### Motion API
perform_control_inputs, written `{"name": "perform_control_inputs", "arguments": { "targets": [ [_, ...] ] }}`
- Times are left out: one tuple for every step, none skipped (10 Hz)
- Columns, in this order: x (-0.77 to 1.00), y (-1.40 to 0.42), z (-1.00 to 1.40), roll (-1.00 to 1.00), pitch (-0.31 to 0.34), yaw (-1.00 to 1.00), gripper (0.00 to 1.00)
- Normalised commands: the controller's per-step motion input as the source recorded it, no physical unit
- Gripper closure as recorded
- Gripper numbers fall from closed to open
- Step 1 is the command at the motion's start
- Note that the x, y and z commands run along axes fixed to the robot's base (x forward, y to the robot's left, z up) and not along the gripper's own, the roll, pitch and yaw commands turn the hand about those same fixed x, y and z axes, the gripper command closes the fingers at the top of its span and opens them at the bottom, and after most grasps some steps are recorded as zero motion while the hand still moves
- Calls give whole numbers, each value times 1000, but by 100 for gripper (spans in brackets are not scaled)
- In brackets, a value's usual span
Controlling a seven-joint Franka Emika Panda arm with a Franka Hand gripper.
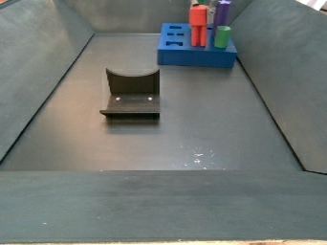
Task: Pick up the 3 prong object. Move up. Place the 3 prong object on the fixture. Regrasp the 3 prong object. Move to above the board. Insert the 3 prong object.
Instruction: Insert the 3 prong object.
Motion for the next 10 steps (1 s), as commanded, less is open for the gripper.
{"name": "perform_control_inputs", "arguments": {
  "targets": [
    [0, 0, -917, -26, -110, -74, 100],
    [6, -149, -917, 67, -47, -26, 100],
    [9, -203, -1000, 119, -41, -80, 100],
    [77, -66, -854, 44, 0, 11, 100],
    [11, -37, -409, 0, 0, 37, 100],
    [0, 0, -217, 0, 0, 0, 100],
    [83, 0, -797, -134, -20, 83, 100],
    [103, 0, -551, -76, -19, 386, 100],
    [109, 0, -520, 0, 0, 491, 100],
    [46, -40, -189, 0, 0, 454, 100]
  ]
}}
